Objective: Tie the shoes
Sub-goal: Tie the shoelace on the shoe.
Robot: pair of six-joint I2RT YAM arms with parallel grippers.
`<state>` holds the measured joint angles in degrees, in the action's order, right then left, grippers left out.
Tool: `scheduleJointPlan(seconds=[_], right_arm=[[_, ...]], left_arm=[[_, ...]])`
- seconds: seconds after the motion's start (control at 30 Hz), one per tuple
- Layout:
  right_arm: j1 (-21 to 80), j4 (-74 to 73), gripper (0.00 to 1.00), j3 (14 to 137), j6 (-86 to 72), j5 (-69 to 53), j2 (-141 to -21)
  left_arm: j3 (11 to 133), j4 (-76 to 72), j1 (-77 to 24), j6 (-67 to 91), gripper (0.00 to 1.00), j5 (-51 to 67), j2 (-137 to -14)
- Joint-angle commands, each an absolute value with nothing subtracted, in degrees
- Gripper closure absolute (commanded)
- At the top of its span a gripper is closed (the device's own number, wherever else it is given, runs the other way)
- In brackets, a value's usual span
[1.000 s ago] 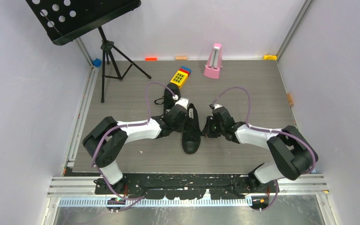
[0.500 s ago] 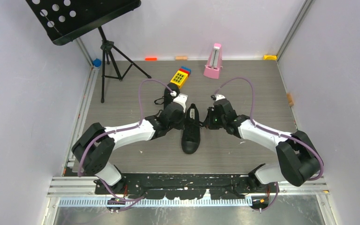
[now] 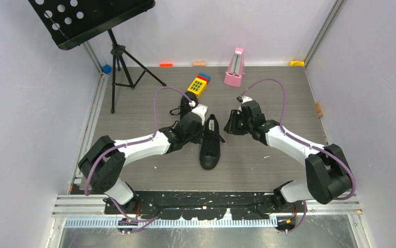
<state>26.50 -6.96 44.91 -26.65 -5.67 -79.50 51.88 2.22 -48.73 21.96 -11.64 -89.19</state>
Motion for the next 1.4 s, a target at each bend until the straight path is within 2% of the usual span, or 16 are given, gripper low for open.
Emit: scheduleJointPlan(seconds=[0.0,0.17,0.37,0.5,0.8,1.03,1.37], right_arm=[[26.3,-7.6,0.63,44.9,-25.4,-8.9,-75.1],[26.3,-7.4,0.61,42.4,-24.2,-17.3,-71.6],[27.6,-7.3,0.69,43.1,-25.1,-25.4,-72.5],[31.0,-6.3,0.7,43.9,-25.5,-23.9,-74.3],[31.3,-6.1,0.7,46.9,-21.0,-22.2,-80.1],[31.3,-5.5,0.63,48.2,-16.8,-21.8,-81.3],[31.2,-5.6,0.62,50.0,-14.9,-20.8,-84.6]], left_arm=[[54.3,3.0,-48.6,20.8,1.0,-9.6,-87.1],[55.3,5.4,-48.4,21.2,1.0,-8.5,-86.5],[56.5,7.6,-48.3,21.4,1.0,-7.4,-86.2],[57.3,8.6,-48.3,21.7,1.0,-6.8,-86.5],[58.4,9.9,-48.3,21.9,1.0,-6.7,-87.5],[58.6,10.5,-48.0,21.7,1.0,-7.0,-87.7],[58.7,11.2,-47.5,21.7,1.0,-6.5,-88.3]])
